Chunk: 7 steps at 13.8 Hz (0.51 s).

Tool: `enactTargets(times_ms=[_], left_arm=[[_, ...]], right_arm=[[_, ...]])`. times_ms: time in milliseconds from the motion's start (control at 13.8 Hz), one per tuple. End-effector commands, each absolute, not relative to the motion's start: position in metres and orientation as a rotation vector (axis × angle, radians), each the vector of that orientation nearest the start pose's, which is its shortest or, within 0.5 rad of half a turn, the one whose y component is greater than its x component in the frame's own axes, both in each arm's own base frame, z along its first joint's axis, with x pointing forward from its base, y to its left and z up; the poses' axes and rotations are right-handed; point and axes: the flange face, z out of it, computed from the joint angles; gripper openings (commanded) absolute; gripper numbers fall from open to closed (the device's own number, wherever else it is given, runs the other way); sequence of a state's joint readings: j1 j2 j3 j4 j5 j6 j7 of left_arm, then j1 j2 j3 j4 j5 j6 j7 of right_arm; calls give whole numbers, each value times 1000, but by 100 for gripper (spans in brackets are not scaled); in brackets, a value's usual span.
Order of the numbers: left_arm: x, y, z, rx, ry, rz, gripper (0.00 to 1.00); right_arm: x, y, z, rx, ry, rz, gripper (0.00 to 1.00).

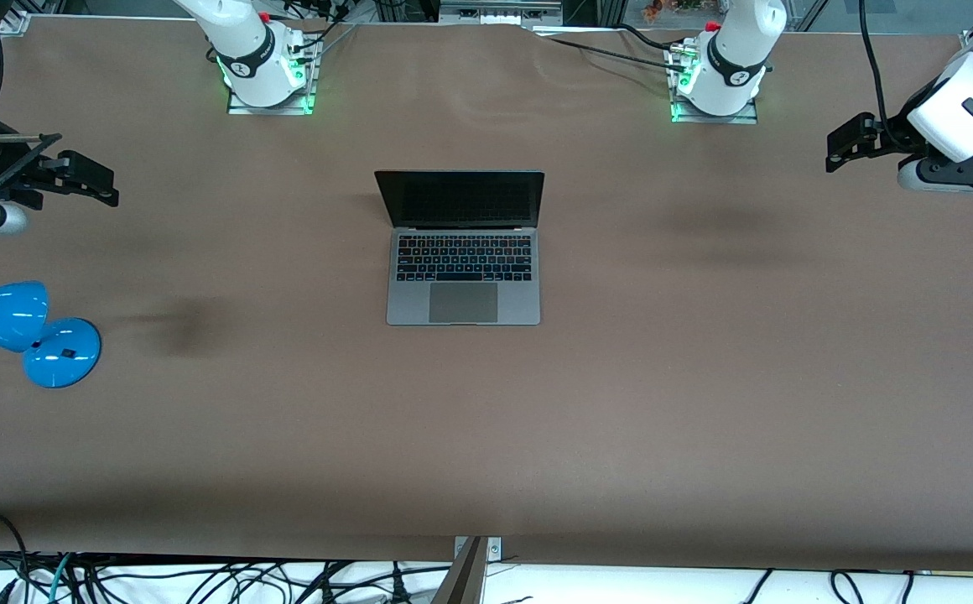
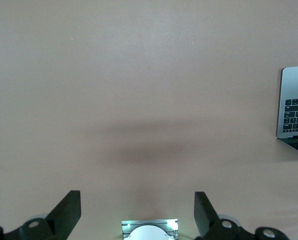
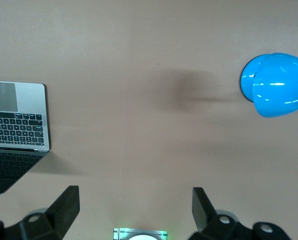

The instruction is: Close laptop with both arms from behind

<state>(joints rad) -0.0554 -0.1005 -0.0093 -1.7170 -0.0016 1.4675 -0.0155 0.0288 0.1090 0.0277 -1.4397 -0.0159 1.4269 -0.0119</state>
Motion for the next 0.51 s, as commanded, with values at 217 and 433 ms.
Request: enactTargets(times_ms=[217, 433], left_arm=[[507, -34, 599, -3094, 79, 226, 100], [510, -38, 592, -3091, 91, 245, 100]], right_arm=[[563, 30, 618, -3136, -99, 181, 100], [563, 30, 617, -3136, -106, 183, 100]])
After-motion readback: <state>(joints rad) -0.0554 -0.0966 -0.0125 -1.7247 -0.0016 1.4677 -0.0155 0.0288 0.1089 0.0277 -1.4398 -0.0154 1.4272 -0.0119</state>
